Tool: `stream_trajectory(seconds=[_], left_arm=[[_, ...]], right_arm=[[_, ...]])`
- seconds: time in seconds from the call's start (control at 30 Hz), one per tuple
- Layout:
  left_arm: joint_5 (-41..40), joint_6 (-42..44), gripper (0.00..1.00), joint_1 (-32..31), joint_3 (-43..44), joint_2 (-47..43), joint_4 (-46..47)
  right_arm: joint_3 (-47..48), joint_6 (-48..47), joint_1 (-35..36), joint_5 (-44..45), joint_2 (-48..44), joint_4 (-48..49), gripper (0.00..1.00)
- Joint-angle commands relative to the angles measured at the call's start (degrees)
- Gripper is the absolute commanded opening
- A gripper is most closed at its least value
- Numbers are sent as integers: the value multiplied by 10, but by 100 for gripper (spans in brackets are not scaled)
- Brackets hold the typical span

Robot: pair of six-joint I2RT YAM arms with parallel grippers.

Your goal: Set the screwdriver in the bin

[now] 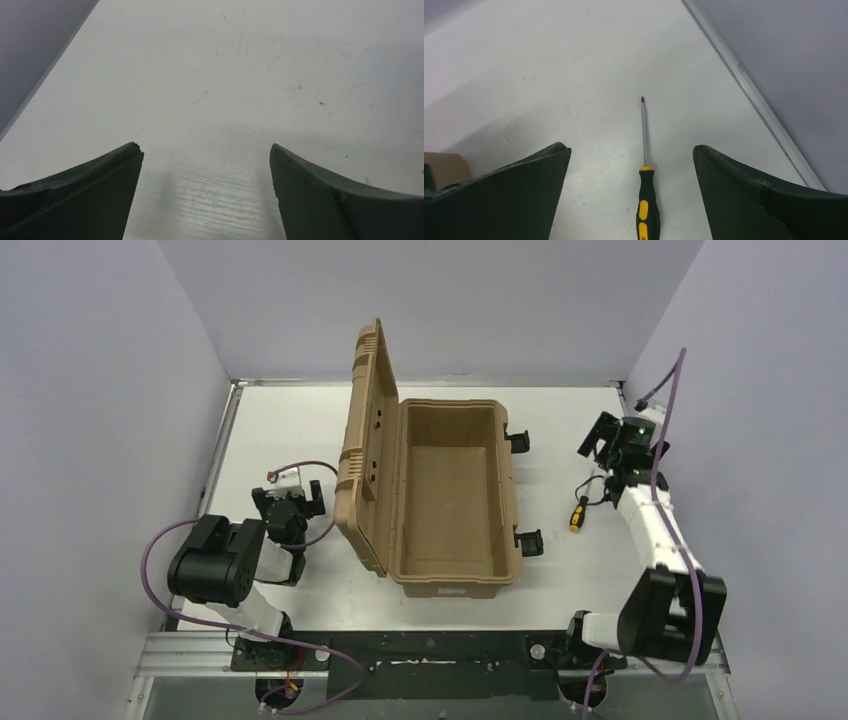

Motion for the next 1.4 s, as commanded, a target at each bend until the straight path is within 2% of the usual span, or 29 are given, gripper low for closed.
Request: stream_trajectory(seconds=[0.0,0.13,0.3,0.47,0.6,0.77,0.9,1.0,1.1,1.23,1.37], left_arm=[[3,-3,97,1,14,-4,22],[3,-4,97,1,14,-5,21],[5,-4,97,2,15,-4,23],[6,-4,97,3,15,-4,21],[6,-4,97,3,15,-4,21],[6,-2,97,2,15,-3,22],[5,-2,97,3,14,-2,23],[5,0,97,3,14,-1,24],[6,1,97,3,15,-1,24],[5,0,97,3,15,-1,25],[4,2,97,2,14,-1,26]], right_arm=[[69,4,-1,-34,127,-183,100],[102,3,-1,-55,226,-232,90],[87,7,-1,-73,265,-220,79],[73,4,-1,-75,292,-206,43],[89,-6,-2,-90,295,-216,0],[166,-4,1,-92,251,-262,0],[275,-1,41,-70,217,-321,0],[383,8,101,-36,211,-376,0],[471,41,175,-60,206,-391,0],[502,73,312,-63,207,-352,0],[456,94,398,-75,229,-311,0]])
